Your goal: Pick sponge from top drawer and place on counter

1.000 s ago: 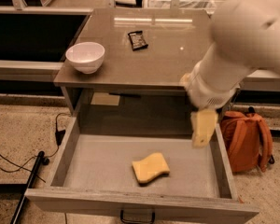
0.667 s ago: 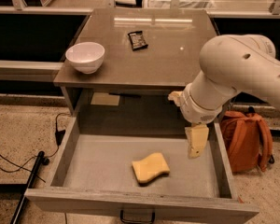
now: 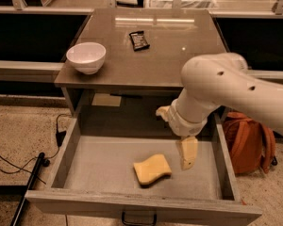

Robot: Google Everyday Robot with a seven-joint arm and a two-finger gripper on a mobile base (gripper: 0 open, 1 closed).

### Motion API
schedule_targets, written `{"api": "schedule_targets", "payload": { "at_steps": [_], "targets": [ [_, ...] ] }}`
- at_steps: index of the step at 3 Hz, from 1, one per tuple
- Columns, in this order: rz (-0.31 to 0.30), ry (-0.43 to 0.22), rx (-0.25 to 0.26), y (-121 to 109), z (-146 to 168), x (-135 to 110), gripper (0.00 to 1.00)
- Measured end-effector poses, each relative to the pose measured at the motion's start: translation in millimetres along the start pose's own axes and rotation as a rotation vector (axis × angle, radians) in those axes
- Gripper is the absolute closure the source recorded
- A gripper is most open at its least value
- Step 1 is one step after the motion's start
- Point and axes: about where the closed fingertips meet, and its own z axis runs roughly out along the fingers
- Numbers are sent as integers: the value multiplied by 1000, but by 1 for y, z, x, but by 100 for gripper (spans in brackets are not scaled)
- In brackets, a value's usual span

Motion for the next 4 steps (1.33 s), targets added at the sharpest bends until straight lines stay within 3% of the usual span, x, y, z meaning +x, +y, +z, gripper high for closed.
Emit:
{"api": "schedule_targets", "payload": {
  "at_steps": [1, 2, 3, 4],
  "targets": [
    [-133, -24, -76, 13, 56, -8, 0],
    [-227, -38, -114, 24, 93, -12, 0],
    [-293, -64, -144, 30, 118, -23, 15],
    [-315, -82, -177, 33, 137, -28, 32]
  ]
}}
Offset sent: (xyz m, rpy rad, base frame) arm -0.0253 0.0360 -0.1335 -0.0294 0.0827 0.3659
